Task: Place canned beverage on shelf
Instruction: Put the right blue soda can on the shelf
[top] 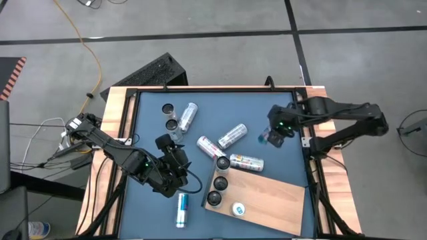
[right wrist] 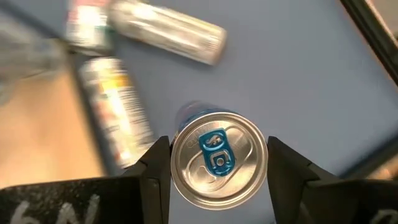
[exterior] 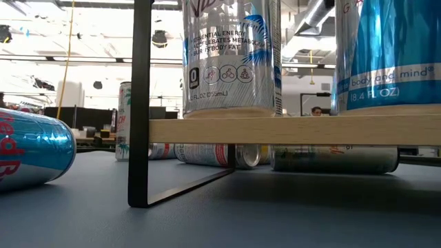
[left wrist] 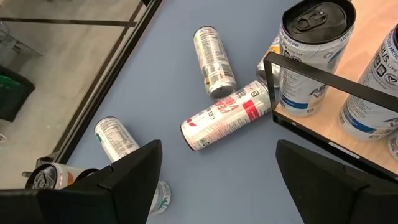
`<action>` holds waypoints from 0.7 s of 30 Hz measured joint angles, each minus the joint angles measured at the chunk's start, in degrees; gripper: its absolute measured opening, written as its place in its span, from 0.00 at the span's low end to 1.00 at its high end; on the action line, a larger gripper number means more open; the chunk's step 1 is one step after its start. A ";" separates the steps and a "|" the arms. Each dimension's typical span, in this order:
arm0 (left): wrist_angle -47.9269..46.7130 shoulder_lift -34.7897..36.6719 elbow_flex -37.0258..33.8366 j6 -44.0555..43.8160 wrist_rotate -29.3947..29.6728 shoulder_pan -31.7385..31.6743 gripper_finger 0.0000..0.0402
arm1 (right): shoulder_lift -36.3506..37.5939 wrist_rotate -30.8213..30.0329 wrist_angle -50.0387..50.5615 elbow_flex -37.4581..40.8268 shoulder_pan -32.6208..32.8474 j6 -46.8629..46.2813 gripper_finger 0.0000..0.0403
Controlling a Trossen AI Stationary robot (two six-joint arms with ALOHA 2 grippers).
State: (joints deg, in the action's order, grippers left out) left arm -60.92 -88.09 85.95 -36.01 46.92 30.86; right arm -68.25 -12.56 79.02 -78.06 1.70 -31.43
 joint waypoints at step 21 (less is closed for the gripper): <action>0.48 0.00 -0.02 -0.04 0.87 0.00 0.75 | -26.19 0.88 10.06 -23.42 28.78 14.62 0.43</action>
State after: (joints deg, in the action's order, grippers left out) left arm -60.45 -88.09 85.93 -36.05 47.79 30.86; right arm -94.43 -11.68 89.09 -101.48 30.48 -16.81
